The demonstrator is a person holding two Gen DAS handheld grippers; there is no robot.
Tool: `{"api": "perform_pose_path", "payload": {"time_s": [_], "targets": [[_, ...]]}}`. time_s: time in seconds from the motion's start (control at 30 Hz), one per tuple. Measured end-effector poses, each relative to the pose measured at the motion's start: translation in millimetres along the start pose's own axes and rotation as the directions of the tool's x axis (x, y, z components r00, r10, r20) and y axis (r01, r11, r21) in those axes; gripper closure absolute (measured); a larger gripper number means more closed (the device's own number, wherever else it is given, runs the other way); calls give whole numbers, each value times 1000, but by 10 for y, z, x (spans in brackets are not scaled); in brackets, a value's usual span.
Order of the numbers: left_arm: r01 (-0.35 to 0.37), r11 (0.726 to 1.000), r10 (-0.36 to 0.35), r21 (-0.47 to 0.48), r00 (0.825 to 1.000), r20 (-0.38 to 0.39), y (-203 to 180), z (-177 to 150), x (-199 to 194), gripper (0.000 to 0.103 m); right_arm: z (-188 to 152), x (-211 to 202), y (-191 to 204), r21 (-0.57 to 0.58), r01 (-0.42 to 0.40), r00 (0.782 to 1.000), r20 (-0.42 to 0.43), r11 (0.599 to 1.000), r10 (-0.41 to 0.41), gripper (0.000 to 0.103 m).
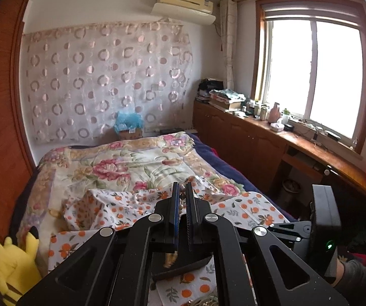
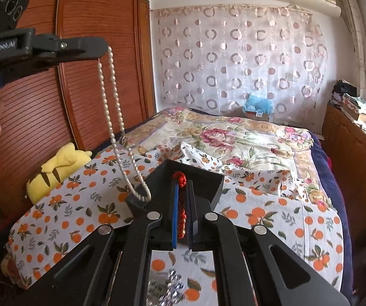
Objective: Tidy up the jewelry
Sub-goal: 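Carry both items over the black box and open both tools to drop them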
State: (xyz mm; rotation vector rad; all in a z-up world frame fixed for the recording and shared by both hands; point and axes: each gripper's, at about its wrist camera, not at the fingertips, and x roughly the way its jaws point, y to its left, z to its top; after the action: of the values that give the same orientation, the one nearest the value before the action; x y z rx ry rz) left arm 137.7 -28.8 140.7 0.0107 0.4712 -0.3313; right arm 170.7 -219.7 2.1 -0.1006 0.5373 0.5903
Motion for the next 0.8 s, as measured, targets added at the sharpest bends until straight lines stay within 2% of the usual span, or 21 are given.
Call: {"api": "perform_pose_path", "payload": {"time_s": [0.13, 0.4, 0.47, 0.53, 0.8], "targets": [[-21, 1000, 21, -3, 1000, -22, 30, 5, 156, 99, 69, 218, -68, -3, 8, 1000, -16, 1000, -8, 97], [-49, 999, 49, -11, 997, -59, 73, 8, 418, 99, 96, 627, -204, 45, -29, 996, -84, 999, 33, 95], [-54, 999, 53, -9, 996, -73, 76, -34, 494, 99, 78, 703, -230, 65, -38, 994, -100, 997, 44, 88], [-56, 998, 55, -10, 995, -85, 76, -88, 551, 99, 39, 756, -230, 68, -21, 993, -117, 997, 29, 56], [-40, 999, 36, -31, 991, -132, 112, -368, 763, 99, -157, 645, -303, 76, 5, 993, -118, 997, 4, 55]]}}
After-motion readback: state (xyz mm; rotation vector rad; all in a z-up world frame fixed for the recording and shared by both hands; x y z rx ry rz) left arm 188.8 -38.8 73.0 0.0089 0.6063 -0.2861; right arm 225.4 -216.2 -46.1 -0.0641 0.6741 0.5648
